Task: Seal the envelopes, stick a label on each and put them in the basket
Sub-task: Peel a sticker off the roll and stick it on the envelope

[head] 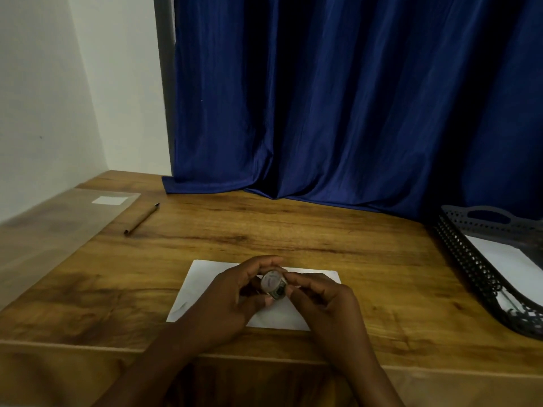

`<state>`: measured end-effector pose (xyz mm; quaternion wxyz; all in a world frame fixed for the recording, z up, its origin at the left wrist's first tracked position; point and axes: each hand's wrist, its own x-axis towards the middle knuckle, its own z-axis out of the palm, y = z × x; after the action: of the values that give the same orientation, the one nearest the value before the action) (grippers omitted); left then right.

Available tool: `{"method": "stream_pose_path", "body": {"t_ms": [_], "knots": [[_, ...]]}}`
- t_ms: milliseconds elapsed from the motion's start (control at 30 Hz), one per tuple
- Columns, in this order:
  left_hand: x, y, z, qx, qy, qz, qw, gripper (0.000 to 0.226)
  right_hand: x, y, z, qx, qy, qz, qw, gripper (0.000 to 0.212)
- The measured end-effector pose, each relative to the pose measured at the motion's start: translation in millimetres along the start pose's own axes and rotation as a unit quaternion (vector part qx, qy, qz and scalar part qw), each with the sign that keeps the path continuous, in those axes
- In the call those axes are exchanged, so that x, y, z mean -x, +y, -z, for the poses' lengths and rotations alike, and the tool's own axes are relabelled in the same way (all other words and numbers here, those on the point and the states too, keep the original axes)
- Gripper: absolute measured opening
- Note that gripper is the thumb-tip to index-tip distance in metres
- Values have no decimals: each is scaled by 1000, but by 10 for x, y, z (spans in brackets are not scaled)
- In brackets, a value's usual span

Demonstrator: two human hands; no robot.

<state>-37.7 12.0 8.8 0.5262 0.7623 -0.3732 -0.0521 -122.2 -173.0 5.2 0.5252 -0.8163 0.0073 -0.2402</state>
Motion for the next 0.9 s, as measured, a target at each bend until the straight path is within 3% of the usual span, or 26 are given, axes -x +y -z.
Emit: {"method": "stream_pose_path", "body": {"t_ms": [333,700,800,900], "knots": [[20,4,-14,-37,-5,-1,999,64,51,6,15,23,36,1,999,16],[18,33,-30,-39,11,13,999,50,52,-28,20,-39,32,-20,999,17],[24,31,-28,-41,7,13,999,50,53,-34,16,-55,26,-38,997,36],[20,27,-26,-39,6,13,999,49,54,-31,23,-39,20,-18,999,19]]}}
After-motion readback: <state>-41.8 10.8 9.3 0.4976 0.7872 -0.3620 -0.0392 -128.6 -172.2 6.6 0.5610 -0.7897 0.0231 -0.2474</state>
